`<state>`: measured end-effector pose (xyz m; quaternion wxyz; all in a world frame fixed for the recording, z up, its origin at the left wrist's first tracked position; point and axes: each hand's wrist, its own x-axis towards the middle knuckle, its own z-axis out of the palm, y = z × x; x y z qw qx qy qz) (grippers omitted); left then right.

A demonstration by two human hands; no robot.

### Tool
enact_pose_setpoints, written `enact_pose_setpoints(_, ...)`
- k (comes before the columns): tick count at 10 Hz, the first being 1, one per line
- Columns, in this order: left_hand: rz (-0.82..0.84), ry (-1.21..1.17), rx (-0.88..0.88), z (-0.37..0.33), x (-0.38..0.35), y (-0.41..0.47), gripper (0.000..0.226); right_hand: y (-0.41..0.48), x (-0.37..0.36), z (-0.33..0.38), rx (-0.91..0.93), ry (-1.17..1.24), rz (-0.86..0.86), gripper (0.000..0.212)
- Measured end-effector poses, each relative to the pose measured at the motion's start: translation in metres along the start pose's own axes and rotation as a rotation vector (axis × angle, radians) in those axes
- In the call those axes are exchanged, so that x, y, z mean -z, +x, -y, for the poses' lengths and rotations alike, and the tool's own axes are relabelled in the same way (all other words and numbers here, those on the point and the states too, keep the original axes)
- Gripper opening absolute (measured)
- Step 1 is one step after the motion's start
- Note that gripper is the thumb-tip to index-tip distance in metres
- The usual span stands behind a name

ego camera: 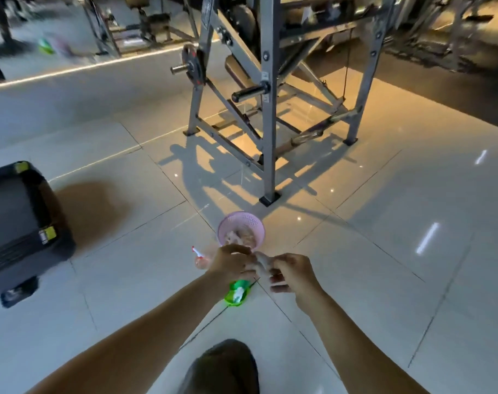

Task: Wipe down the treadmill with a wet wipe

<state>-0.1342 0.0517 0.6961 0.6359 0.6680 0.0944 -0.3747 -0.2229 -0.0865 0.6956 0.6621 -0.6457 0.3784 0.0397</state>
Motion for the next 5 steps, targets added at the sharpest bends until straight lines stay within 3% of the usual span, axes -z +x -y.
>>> enact_pose_setpoints(2,-0.145,0.151,0.017,-0.041,-0.007,0.119,0.013,0.139,-0.002,0.045,-0.035,-0.086,-0.003,0.027)
enact_pose_setpoints(3,-0.207,0.205,0.045,-0.044,-0.005,0.228,0.005,0.248,-0.018,0.039,-0.026,-0.152,-0.037,0.028)
enact_pose_setpoints(4,-0.215,0.187,0.139,-0.033,0.0,0.329,0.015,0.346,-0.038,0.011,-0.074,-0.141,-0.02,0.005)
enact_pose_setpoints(5,-0.278,0.16,0.246,-0.006,0.008,0.453,0.015,0.473,-0.061,-0.039,-0.132,-0.152,0.041,0.031)
